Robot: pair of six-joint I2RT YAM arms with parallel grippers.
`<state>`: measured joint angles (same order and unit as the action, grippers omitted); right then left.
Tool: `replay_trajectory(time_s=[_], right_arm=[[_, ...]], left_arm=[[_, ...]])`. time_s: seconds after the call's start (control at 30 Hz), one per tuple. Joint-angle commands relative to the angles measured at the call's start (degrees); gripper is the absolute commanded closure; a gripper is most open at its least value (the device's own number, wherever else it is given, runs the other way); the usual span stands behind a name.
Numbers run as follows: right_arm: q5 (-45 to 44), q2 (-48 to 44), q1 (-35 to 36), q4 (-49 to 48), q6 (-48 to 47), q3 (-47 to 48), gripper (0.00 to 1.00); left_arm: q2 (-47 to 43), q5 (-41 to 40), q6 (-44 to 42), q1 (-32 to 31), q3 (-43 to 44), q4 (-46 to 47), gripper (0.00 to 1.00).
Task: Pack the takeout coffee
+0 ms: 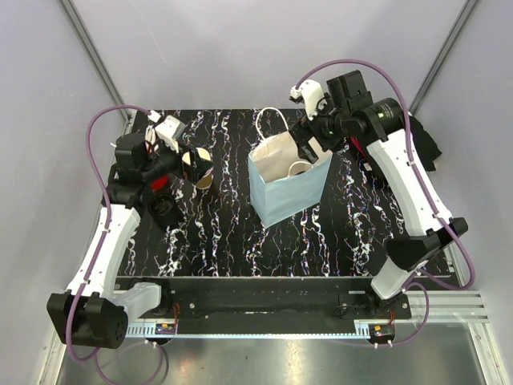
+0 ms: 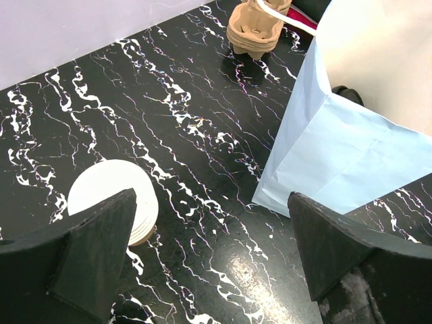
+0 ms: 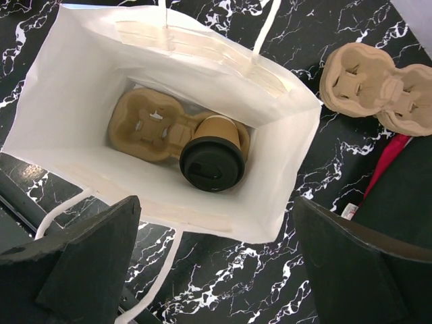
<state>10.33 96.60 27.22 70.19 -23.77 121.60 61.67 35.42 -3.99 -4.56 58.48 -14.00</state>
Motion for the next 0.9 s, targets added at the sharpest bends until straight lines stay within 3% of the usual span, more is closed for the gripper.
replay_trajectory(time_s=[0.0,0.33,0.73,0.87], right_arm=[[-2.15,-3.95,0.55,-0.76,-0.84,0.04,0.0],[-9.01,-11.51,-0.24,-8.49,-1.1,-7.77,0.0],[-7.87,-20.39,-13.59,-23.17,3.02,-24.73,0.0],[-8.82,-21.62,-16.4,-27.19,5.3,-30.78,0.0]], left_arm=[[-1.11,1.06,0.12,0.51,-0.38,3.01,0.01],[-1.11,1.14,0.12,0.69,-0.38,3.1,0.01],[-1.38,0.35,0.3,0.95,-0.29,3.1,0.01],[-1.55,-3.23,-0.66,0.95,0.67,1.79,0.01]])
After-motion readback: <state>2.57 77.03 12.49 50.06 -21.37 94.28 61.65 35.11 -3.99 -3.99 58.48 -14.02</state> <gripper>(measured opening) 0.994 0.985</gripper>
